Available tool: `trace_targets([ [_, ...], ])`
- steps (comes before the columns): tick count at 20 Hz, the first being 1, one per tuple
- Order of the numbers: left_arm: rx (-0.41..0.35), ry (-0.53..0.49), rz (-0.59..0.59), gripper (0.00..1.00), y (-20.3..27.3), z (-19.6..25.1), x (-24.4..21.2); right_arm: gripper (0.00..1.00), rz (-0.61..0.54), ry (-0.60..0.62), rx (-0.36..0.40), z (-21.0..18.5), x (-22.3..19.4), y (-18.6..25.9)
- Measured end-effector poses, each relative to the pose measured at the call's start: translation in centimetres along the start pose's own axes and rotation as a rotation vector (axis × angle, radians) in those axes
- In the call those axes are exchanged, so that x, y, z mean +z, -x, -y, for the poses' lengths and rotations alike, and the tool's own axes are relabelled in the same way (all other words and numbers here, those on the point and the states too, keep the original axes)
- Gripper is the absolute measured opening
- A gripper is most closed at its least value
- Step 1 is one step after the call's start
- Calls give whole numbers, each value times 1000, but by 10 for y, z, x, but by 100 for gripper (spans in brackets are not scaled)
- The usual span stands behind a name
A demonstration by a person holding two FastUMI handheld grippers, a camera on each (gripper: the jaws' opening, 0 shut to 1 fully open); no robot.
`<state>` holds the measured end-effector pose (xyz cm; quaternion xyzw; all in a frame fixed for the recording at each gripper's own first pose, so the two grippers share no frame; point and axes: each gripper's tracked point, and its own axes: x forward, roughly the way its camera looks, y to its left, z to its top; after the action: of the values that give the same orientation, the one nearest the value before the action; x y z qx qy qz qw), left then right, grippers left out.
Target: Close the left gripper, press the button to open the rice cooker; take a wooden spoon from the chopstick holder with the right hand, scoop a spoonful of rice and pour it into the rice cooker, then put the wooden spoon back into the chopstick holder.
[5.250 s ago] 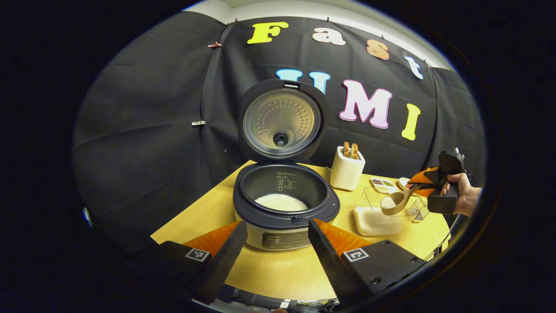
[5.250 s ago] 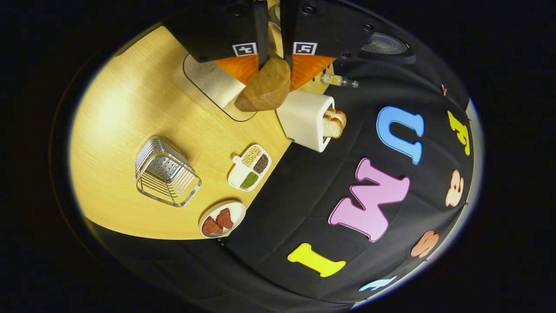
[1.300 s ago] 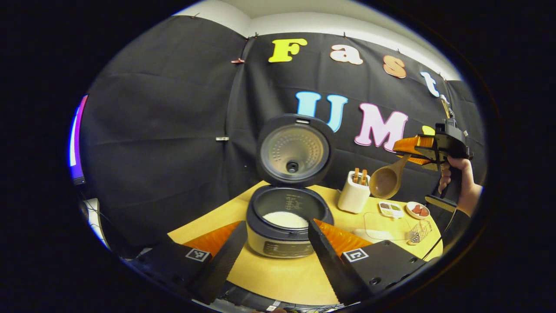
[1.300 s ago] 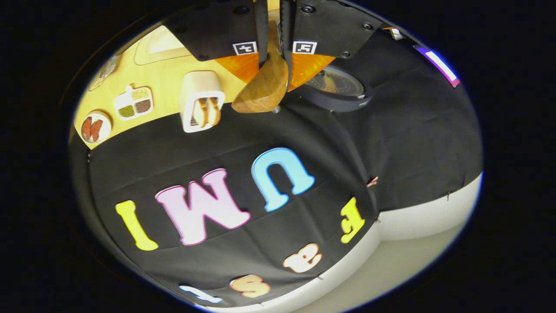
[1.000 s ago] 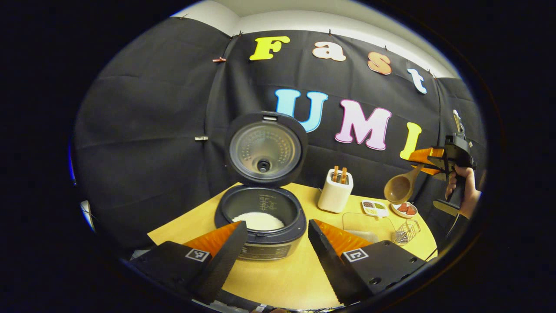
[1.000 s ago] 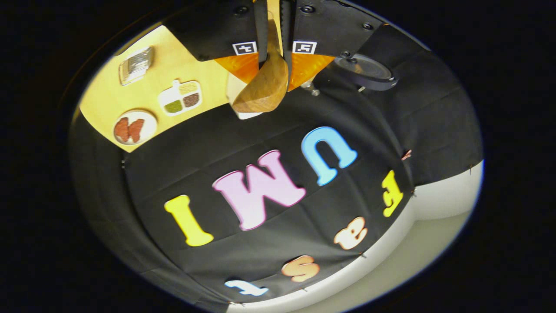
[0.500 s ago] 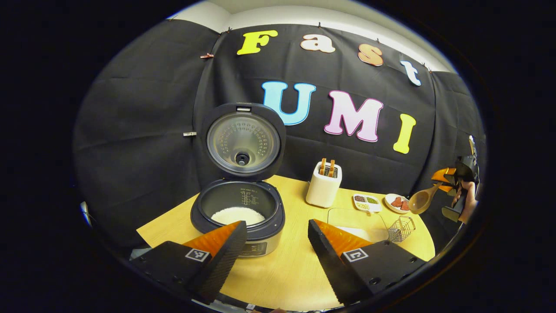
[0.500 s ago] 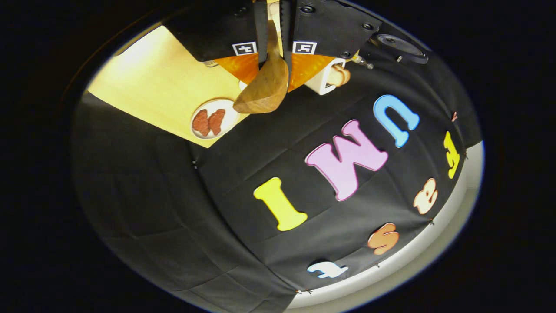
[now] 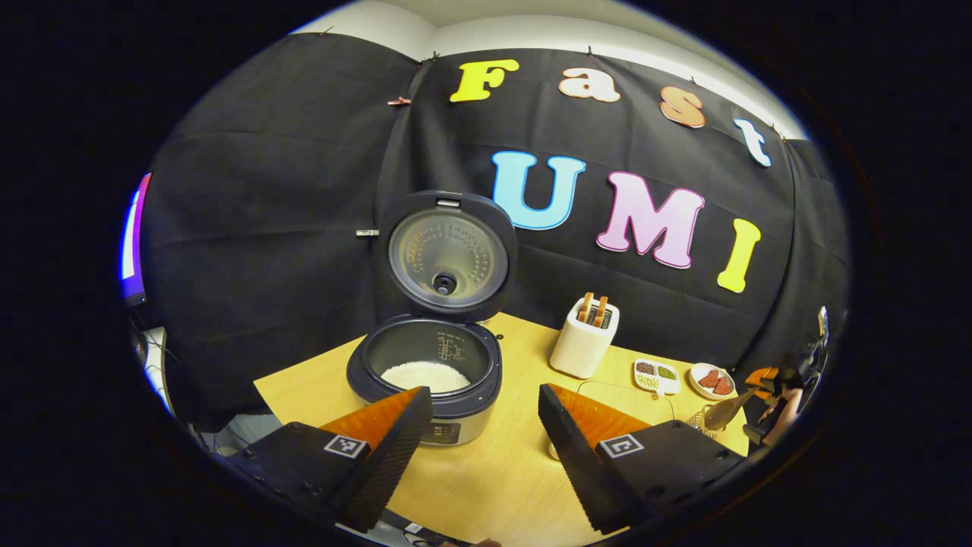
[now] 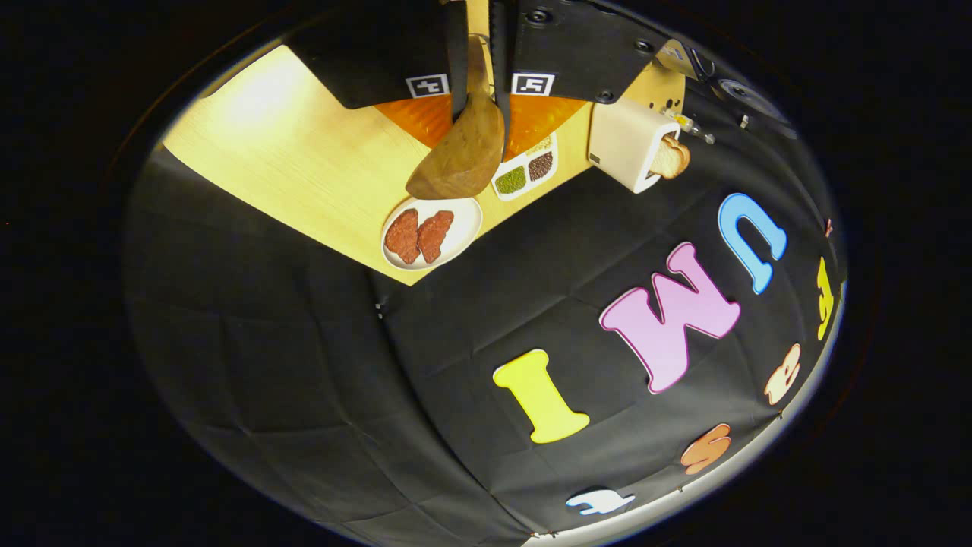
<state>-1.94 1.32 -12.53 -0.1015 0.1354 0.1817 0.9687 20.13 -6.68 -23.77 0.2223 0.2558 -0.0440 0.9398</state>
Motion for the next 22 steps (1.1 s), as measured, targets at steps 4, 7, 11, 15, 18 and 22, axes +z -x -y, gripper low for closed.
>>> trace_targets([
  [4,55,31,17,95,1,-11,10,16,-54,17,-28,6,-18,-30],
  [7,66,8,81,95,-5,-20,41,18,-70,10,-34,8,-27,-34],
  [11,62,-75,215,95,-25,-35,104,33,-65,22,-4,0,-26,-25],
  [15,33,-168,354,95,-51,-41,166,98,-38,98,-27,6,-27,13],
  [18,-6,-251,443,95,-71,-39,198,99,8,190,-66,15,-15,48],
  [22,-43,-216,507,95,-98,-41,218,98,81,235,-103,11,-3,108],
])
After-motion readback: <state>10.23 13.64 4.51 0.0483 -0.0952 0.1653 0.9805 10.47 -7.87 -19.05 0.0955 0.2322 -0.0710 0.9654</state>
